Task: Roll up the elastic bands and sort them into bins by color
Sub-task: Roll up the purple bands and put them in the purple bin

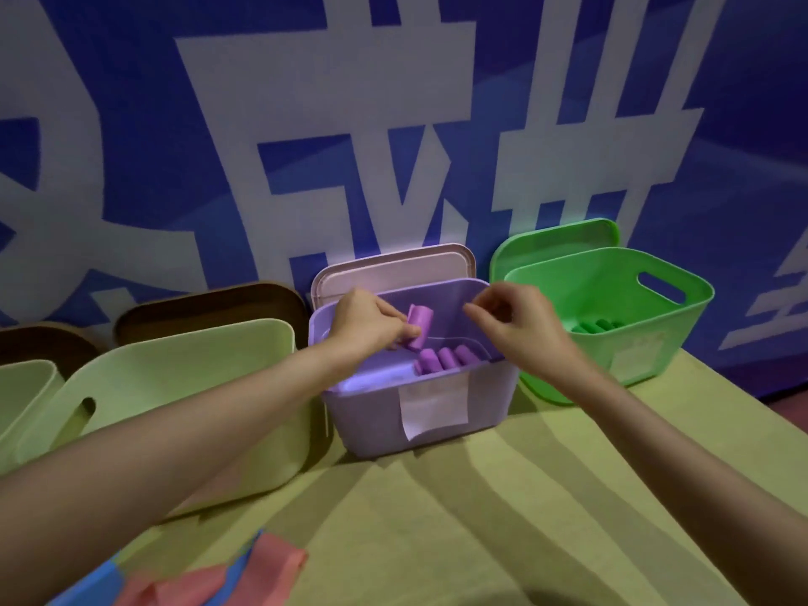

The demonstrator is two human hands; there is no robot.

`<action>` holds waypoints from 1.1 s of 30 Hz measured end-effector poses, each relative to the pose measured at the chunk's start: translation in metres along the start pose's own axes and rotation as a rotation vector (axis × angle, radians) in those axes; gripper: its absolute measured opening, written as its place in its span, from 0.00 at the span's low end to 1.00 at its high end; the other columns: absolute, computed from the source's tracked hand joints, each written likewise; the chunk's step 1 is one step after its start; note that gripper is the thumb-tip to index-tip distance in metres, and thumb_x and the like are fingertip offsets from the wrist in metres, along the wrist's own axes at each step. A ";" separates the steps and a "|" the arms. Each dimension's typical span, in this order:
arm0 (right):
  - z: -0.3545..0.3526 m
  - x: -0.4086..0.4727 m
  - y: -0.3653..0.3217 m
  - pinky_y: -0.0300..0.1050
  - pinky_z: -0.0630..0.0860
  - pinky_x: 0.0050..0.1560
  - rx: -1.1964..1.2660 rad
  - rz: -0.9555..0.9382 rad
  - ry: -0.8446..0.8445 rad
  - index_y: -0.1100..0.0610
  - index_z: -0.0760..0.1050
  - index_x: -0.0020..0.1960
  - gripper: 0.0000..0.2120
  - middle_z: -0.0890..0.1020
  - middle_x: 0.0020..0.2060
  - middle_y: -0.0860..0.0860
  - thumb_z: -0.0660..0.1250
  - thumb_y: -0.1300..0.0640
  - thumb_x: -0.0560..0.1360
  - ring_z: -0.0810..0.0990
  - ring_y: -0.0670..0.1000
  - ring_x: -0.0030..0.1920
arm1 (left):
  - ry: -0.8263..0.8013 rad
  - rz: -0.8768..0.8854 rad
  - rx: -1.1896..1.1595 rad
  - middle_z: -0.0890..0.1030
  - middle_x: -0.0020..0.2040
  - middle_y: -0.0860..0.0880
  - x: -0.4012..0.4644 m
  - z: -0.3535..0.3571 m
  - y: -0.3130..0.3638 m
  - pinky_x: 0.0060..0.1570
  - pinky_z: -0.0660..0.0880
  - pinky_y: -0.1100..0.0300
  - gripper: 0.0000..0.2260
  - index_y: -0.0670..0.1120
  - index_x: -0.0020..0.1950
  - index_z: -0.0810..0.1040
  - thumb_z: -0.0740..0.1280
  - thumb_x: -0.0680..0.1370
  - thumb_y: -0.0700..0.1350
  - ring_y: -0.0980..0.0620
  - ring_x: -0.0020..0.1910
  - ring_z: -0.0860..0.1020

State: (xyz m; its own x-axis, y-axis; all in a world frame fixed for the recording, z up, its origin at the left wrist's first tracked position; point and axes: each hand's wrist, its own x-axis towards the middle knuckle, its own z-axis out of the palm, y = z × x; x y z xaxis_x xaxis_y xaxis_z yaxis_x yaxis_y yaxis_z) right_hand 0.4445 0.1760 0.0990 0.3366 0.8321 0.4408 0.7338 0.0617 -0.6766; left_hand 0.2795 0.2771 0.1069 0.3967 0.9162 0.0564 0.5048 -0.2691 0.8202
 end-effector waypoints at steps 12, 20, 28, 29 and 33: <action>0.017 -0.004 0.019 0.48 0.74 0.42 -0.183 -0.087 -0.074 0.57 0.78 0.44 0.03 0.81 0.39 0.51 0.69 0.58 0.73 0.78 0.52 0.40 | -0.177 -0.543 -0.020 0.74 0.18 0.46 0.038 0.036 -0.028 0.15 0.70 0.63 0.05 0.35 0.50 0.74 0.61 0.76 0.30 0.52 0.15 0.73; 0.017 -0.004 0.018 0.49 0.75 0.43 -0.195 -0.074 -0.088 0.57 0.78 0.45 0.04 0.82 0.40 0.51 0.69 0.56 0.74 0.79 0.52 0.43 | -0.186 -0.545 0.029 0.74 0.17 0.47 0.043 0.043 -0.031 0.15 0.67 0.66 0.06 0.36 0.40 0.74 0.62 0.76 0.30 0.53 0.14 0.72; 0.014 -0.005 0.013 0.51 0.76 0.44 -0.226 -0.045 -0.127 0.58 0.79 0.45 0.05 0.82 0.41 0.51 0.68 0.56 0.74 0.79 0.54 0.44 | -0.190 -0.490 0.095 0.77 0.27 0.43 0.041 0.044 -0.035 0.25 0.73 0.59 0.09 0.37 0.35 0.71 0.62 0.75 0.30 0.49 0.26 0.77; 0.014 -0.006 0.012 0.51 0.76 0.44 -0.228 -0.038 -0.131 0.57 0.78 0.45 0.05 0.82 0.41 0.51 0.68 0.56 0.75 0.79 0.54 0.44 | -0.203 -0.475 0.101 0.77 0.31 0.42 0.040 0.043 -0.034 0.29 0.74 0.58 0.09 0.37 0.35 0.70 0.62 0.75 0.31 0.47 0.32 0.77; 0.015 -0.006 0.011 0.52 0.77 0.44 -0.250 -0.015 -0.140 0.57 0.78 0.45 0.05 0.82 0.42 0.51 0.67 0.55 0.75 0.79 0.54 0.44 | -0.279 -0.389 0.291 0.74 0.30 0.46 0.044 0.042 -0.032 0.25 0.68 0.62 0.09 0.41 0.33 0.73 0.66 0.73 0.35 0.52 0.28 0.72</action>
State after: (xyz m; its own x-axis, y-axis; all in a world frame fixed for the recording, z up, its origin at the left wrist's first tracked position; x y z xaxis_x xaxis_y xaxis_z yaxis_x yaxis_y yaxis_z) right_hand 0.4418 0.1799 0.0800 0.2523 0.9012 0.3524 0.8665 -0.0483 -0.4967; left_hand 0.3135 0.3138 0.0596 0.3067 0.8618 -0.4039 0.8296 -0.0341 0.5573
